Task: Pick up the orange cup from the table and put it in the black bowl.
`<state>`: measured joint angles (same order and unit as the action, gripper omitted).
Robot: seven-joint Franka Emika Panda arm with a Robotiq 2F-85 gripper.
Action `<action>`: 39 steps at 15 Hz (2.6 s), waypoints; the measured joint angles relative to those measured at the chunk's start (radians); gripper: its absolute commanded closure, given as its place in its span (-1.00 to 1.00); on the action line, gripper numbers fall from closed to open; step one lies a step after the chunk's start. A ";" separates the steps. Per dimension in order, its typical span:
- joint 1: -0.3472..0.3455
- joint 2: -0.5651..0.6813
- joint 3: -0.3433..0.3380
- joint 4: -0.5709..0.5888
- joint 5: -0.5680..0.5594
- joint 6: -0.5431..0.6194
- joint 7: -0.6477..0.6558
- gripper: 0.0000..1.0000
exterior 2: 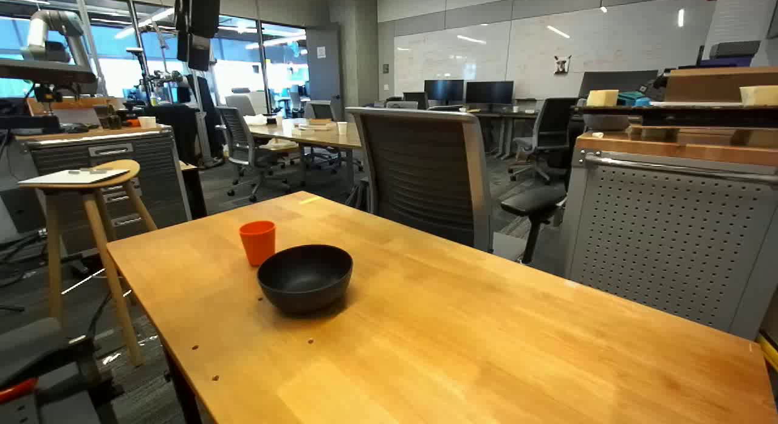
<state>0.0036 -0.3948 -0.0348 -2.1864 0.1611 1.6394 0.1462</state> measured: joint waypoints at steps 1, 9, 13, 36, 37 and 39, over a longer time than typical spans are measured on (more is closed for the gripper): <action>0.000 0.000 0.000 0.002 0.000 0.001 0.000 -1.00; 0.000 0.068 0.057 0.022 -0.078 -0.001 0.099 -1.00; 0.029 0.277 0.160 0.126 -0.150 0.000 0.194 -1.00; 0.207 1.066 0.116 0.630 -0.204 0.008 0.358 -1.00; 0.211 1.075 0.114 0.632 -0.204 0.005 0.358 -1.00; 0.215 1.090 0.111 0.634 -0.200 -0.002 0.358 -0.54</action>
<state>0.2181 0.6951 0.0765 -1.5525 -0.0386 1.6375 0.5041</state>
